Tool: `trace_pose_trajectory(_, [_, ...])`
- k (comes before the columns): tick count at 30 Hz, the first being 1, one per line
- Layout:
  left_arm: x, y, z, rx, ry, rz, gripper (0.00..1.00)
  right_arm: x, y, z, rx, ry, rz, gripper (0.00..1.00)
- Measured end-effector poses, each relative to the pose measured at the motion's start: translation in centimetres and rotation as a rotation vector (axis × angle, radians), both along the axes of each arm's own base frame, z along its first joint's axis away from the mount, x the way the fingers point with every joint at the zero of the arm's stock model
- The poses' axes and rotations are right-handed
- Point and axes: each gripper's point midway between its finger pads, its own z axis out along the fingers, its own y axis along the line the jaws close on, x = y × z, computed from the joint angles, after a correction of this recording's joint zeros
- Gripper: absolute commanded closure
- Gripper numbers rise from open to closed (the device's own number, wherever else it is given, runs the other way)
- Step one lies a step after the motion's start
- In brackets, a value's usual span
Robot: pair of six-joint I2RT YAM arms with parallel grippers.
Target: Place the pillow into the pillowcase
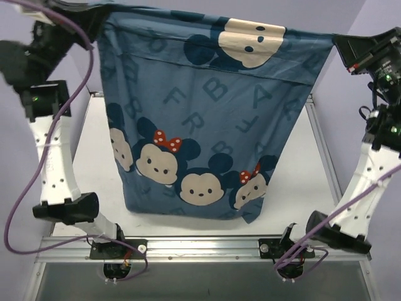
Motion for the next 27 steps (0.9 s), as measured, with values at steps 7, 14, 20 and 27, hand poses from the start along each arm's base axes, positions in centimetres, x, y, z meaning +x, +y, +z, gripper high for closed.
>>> trace_pose_trajectory(7, [13.8, -5.5, -9.7, 0.004, 0.282, -0.105, 1.00, 12.5, -5.4, -5.7, 0.102, 0.208, -0.032, 1.00])
trace_pose_trajectory(14, [19.6, -5.9, -9.7, -0.060, 0.213, 0.056, 1.00, 13.6, -5.8, -2.6, 0.089, 0.115, -0.076, 1.00])
trace_pose_trajectory(20, [10.1, -3.8, -3.0, -0.065, 0.061, 0.071, 1.00, 1.6, -3.1, 4.5, -0.052, -0.152, -0.162, 1.00])
trace_pose_trajectory(27, [1.5, 1.7, -7.6, 0.069, 0.093, 0.200, 1.00, -9.3, 3.8, -4.0, -0.244, -0.150, -0.127, 1.00])
